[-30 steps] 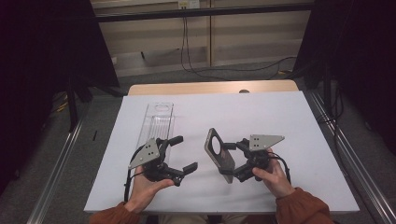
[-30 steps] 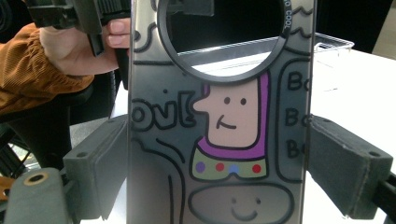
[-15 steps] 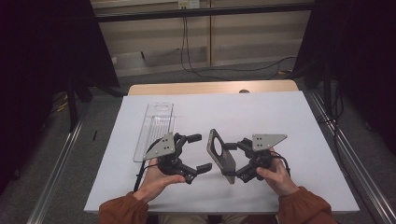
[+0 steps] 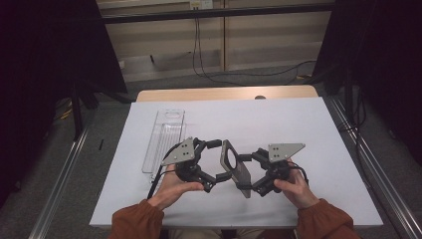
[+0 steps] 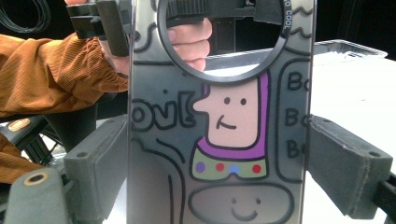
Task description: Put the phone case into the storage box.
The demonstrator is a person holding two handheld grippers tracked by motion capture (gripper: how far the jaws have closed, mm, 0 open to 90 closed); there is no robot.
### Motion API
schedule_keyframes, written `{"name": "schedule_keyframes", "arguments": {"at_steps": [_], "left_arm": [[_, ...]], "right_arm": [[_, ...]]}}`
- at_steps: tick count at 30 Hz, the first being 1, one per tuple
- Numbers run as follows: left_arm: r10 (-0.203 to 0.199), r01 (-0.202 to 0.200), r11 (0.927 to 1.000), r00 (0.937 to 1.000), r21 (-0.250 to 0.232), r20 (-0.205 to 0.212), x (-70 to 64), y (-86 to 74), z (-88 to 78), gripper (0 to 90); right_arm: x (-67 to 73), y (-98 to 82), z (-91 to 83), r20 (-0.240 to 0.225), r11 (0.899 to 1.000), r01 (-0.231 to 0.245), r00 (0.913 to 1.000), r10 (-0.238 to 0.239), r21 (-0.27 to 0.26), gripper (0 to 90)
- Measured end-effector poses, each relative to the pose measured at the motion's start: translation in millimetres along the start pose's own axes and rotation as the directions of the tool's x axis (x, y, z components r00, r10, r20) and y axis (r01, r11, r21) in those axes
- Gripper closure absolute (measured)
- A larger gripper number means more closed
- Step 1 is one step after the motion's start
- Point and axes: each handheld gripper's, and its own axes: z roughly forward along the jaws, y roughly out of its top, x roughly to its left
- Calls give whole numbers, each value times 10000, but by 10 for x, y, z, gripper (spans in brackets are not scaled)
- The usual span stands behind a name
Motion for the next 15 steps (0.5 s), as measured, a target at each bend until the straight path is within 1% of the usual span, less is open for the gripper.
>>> {"name": "schedule_keyframes", "arguments": {"at_steps": [1,4,5,6,8,10,12,13,14,15], "left_arm": [[-64,64,10000,9999,-52,106,7,2,13,6],[-37,41,9999,9995,-114,314,32,23,70,3],[-43,47,9999,9995,-122,324,35,33,87,3],[19,-17,10000,9991,-65,412,36,41,99,3],[52,-44,9998,9990,-182,439,24,48,114,6],[108,-100,9998,9986,-150,512,25,43,121,11],[3,8,9999,9977,-153,677,19,30,133,16],[101,-95,9999,9974,-97,712,19,28,138,25],[69,-58,9999,9974,-155,715,8,26,143,22],[72,-58,9998,9967,-169,810,3,29,147,21]], "right_arm": [[0,0,1,-25,10000,5,10000,-5,2,120],[-1,0,7,-107,10000,30,9999,-29,14,120],[3,1,9,-104,10000,31,9999,-31,27,120],[1,3,6,-138,10000,35,9999,-35,-24,120],[5,8,-6,-157,10000,27,9999,-28,-40,120],[4,8,-10,-246,10000,-26,9997,24,-82,120],[7,6,-4,-248,10000,54,9997,-54,-13,120],[9,5,1,-331,10000,17,9994,-17,10,120],[14,5,7,-367,10000,52,9993,-50,39,119],[16,5,12,-392,10000,72,9992,-69,69,119]]}}
